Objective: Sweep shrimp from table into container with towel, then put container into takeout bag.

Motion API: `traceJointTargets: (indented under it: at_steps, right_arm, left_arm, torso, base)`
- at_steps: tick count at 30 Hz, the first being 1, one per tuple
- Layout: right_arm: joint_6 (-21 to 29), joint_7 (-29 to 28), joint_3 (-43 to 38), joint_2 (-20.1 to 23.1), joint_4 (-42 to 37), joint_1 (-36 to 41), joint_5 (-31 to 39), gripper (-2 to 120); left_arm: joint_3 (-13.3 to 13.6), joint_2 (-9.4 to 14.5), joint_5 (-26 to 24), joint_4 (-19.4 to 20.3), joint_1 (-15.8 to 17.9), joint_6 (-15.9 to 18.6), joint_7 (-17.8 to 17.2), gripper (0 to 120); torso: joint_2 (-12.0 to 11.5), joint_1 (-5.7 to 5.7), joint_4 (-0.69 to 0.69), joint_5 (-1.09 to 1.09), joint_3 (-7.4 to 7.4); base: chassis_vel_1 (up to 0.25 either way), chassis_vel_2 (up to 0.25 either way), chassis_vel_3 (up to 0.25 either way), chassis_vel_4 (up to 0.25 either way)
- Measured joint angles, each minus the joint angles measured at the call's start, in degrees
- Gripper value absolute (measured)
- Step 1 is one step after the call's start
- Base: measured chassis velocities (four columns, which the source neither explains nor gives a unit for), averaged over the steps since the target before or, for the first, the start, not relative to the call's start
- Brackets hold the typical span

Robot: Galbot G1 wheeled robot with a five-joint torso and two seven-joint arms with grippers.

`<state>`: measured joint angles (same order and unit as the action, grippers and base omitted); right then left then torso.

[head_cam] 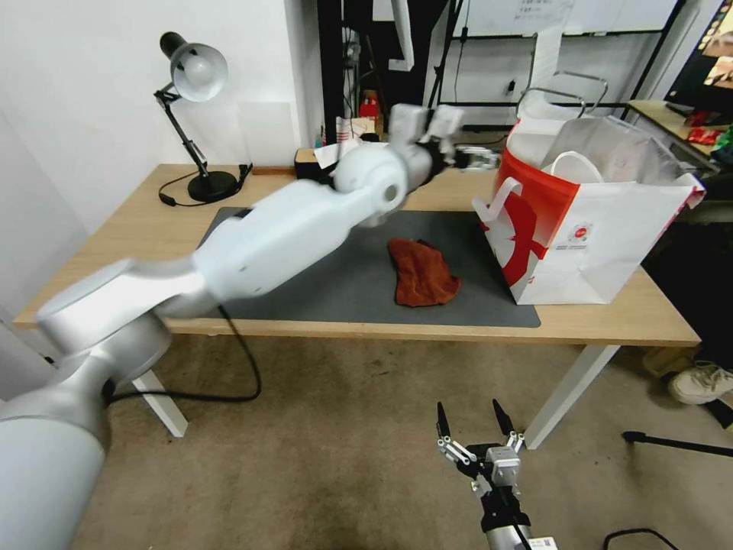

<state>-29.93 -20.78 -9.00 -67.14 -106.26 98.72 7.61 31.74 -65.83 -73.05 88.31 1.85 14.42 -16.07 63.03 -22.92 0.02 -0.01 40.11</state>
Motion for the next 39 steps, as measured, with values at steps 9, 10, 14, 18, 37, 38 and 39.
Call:
traceJointTargets:
  at_steps: [9,10,14,18,37,38,39]
  right_arm:
    - [-0.27,-0.14,0.00,-0.24,-0.30,0.41,-0.42,100]
    - [-0.27,-0.14,0.00,-0.24,-0.30,0.41,-0.42,100]
    - [-0.40,-0.20,0.24,-0.32,-0.74,0.46,-0.54,100]
    - [-0.61,-0.40,0.24,-0.40,-1.24,0.93,-0.79,100]
    - [0.61,-7.49,-5.59,1.86,-7.61,4.03,-4.35,100]
    - [1.36,-7.38,-6.66,2.60,-8.44,4.22,-2.83,100]
    - [1.68,-7.03,-7.48,3.12,-8.99,4.25,-1.53,100]
  left_arm:
    - [-14.59,12.61,11.35,19.72,-23.00,-6.16,3.14,100]
    - [-14.59,12.61,11.35,19.72,-23.00,-6.16,3.14,100]
    - [-27.16,18.93,20.83,25.67,-42.03,-9.40,8.36,100]
    - [-35.65,19.42,26.29,28.52,-51.88,-10.51,9.41,100]
    - [-61.13,3.23,56.27,28.35,-97.75,-32.44,14.53,100]
    - [-61.46,2.62,57.09,27.08,-98.41,-34.11,14.59,100]
    - [-61.64,2.21,57.50,25.87,-98.63,-35.23,14.60,100]
  torso:
    - [0.01,0.01,-0.01,0.00,-0.01]
    - [0.01,0.01,-0.01,0.00,-0.01]
    - [0.01,0.01,0.00,-0.01,-0.01]
    - [0.00,0.01,-0.02,0.01,-0.01]
    - [0.01,0.01,-0.02,0.01,0.00]
    - [0.01,0.01,-0.01,0.02,0.00]
    - [0.01,0.01,-0.03,0.02,0.00]
  base:
    - [0.000,0.000,0.000,0.000]
    - [0.000,0.000,0.000,0.000]
    - [0.000,0.000,0.000,0.000]
    - [0.000,0.000,0.000,0.000]
    - [0.000,0.000,0.000,0.000]
    - [0.000,0.000,0.000,0.000]
    - [0.000,0.000,0.000,0.000]
